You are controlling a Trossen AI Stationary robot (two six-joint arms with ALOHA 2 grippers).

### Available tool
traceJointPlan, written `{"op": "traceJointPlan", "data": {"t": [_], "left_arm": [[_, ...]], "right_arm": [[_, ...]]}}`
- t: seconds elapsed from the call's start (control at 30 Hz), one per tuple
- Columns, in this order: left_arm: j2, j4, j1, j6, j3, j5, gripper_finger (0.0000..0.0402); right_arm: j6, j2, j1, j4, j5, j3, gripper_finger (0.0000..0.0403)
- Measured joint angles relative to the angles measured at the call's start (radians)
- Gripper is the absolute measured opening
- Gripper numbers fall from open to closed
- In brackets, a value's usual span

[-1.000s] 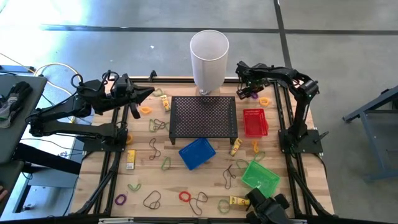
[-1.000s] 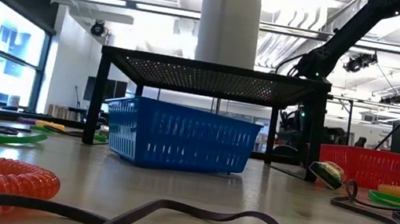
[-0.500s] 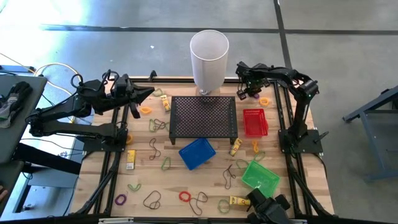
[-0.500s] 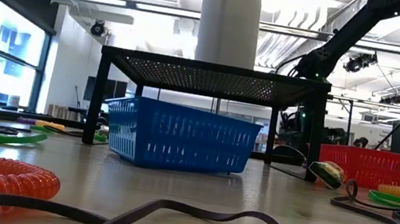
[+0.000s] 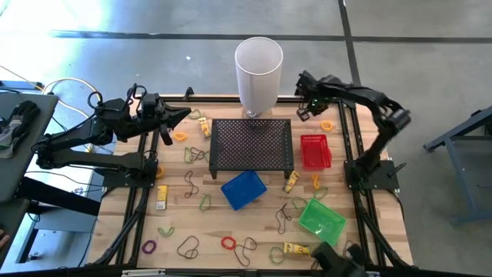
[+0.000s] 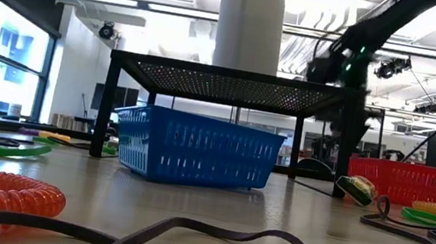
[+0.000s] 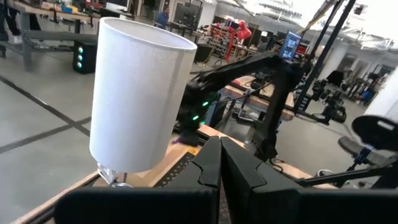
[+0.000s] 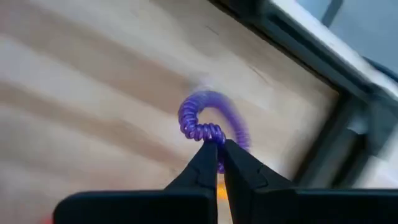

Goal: Pick & Place Office Desk Supplies
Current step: Put the violet spring keychain into the red bin

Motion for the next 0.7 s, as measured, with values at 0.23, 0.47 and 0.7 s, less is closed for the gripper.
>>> {"op": "traceJointPlan", "data": {"t": [0.23,0.47,0.7], "left_arm": [[0.0,0.0,0.0,0.015,0.0,-0.003,0.0],[0.0,0.0,0.001,0.015,0.0,-0.008,0.0],[0.026,0.0,0.001,0.015,0.0,-0.008,0.0]], "right_arm": [[0.033,-0.282,0.093,-0.191,-0.008,0.003,0.0003],[0.196,-0.526,0.257,-0.355,-0.158,0.004,0.0003],[0.414,-0.596,0.481,-0.424,-0.181,0.004,0.0003]]}}
